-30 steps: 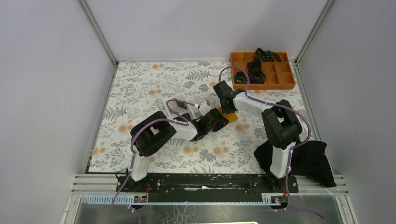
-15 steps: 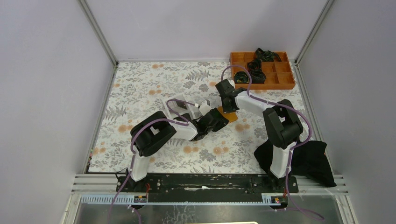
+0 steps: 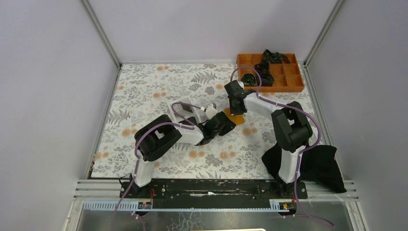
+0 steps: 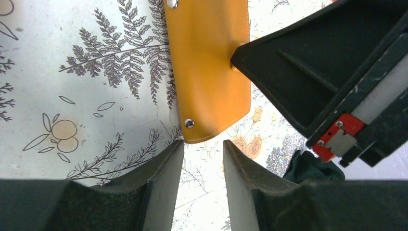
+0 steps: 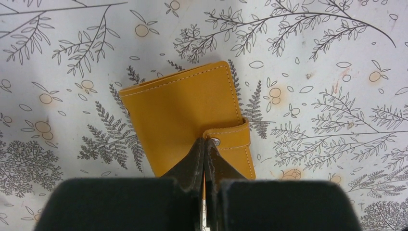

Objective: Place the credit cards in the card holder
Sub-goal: Close the card holder at the center of the board.

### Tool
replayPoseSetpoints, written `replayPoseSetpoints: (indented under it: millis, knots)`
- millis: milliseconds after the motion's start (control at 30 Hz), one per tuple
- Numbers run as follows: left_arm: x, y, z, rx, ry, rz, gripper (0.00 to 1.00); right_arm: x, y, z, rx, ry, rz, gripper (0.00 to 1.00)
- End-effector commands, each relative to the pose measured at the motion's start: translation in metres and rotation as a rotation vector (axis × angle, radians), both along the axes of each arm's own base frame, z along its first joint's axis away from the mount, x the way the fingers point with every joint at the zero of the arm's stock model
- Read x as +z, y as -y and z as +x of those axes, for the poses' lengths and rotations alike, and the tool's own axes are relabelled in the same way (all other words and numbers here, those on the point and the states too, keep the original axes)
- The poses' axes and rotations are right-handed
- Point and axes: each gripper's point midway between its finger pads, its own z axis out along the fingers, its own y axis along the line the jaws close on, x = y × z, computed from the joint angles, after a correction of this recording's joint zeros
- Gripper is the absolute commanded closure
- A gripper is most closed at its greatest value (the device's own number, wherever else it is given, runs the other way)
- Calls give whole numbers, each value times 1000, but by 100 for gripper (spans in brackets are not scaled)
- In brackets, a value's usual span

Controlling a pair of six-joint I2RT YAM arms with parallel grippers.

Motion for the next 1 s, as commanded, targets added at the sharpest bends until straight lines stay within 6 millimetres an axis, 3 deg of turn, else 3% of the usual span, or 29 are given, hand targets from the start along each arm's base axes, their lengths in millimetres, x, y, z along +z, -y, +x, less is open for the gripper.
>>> replayPoseSetpoints:
  millis: [0, 433, 767, 900, 967]
  knots:
    - [-156, -160, -130, -92, -508, 683, 54, -31, 11, -9, -40, -100, -2, 100]
    - [-150, -160, -125, -84, -494, 693, 54, -39, 19, -10, -85, -141, 37, 100]
    - [-97, -151, -66, -5, -337, 664, 54, -38, 21, -10, -103, -149, 55, 100]
    - [-81, -144, -47, -11, -273, 687, 63, -38, 21, -10, -105, -154, 57, 100]
    - [-77, -140, -40, -15, -250, 694, 74, -38, 21, -10, -105, -154, 58, 100]
